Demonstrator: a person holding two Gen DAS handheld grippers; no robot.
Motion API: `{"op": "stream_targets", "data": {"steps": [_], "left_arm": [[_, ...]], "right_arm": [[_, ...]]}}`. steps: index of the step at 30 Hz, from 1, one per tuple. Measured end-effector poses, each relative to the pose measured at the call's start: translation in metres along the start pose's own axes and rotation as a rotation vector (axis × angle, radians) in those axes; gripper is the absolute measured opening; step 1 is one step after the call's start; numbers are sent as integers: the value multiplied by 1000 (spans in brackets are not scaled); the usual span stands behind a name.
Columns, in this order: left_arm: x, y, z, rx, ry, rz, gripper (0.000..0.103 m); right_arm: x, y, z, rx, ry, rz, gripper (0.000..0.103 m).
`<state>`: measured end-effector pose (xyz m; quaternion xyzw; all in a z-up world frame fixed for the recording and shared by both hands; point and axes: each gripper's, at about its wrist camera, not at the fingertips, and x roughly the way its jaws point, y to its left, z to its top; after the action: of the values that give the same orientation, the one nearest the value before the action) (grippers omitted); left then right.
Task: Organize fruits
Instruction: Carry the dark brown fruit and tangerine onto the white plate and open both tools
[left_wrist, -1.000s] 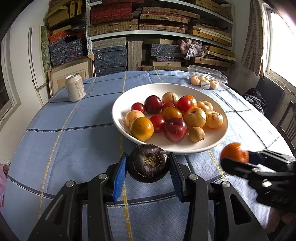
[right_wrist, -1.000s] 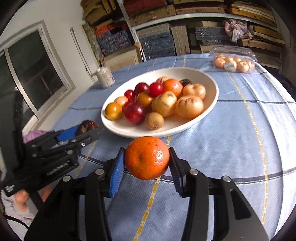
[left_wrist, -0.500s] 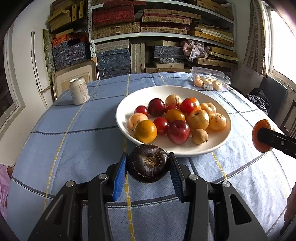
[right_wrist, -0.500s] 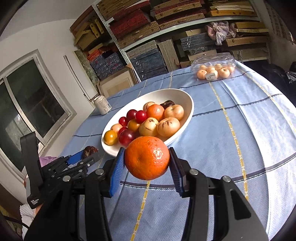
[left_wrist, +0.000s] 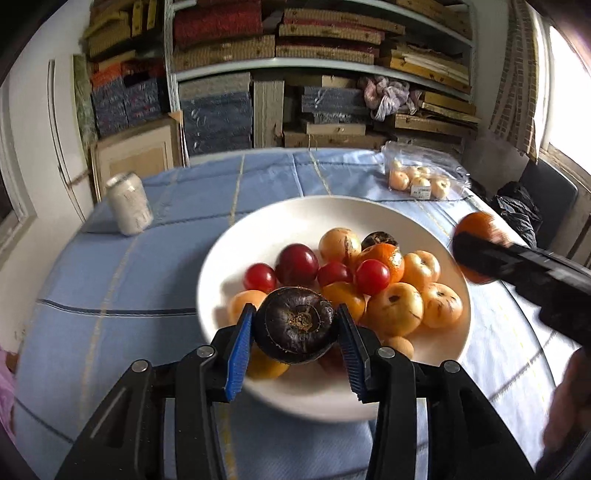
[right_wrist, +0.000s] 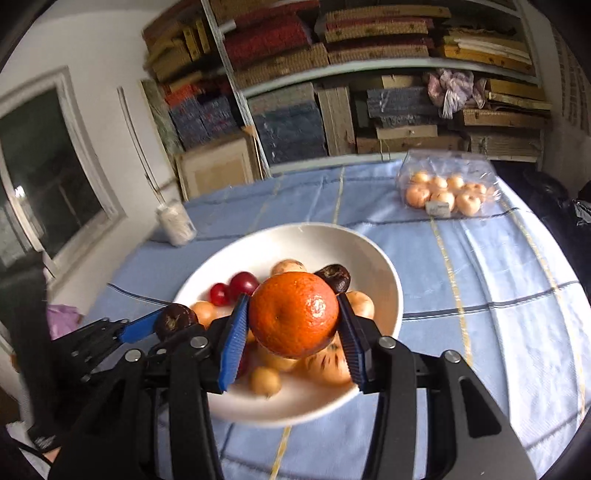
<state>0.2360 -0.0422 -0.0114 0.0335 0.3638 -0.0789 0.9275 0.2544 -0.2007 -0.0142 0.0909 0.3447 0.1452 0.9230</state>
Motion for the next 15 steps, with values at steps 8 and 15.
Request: {"op": "stream_targets", "data": {"steps": [8, 15], "left_arm": [[11, 1, 1, -2, -45, 44, 84], [-5, 6, -4, -21, -34, 22, 87]], "right_arm": [[35, -7, -3, -7, -3, -51, 68], [-3, -3, -10, -27, -94, -54, 94]]}}
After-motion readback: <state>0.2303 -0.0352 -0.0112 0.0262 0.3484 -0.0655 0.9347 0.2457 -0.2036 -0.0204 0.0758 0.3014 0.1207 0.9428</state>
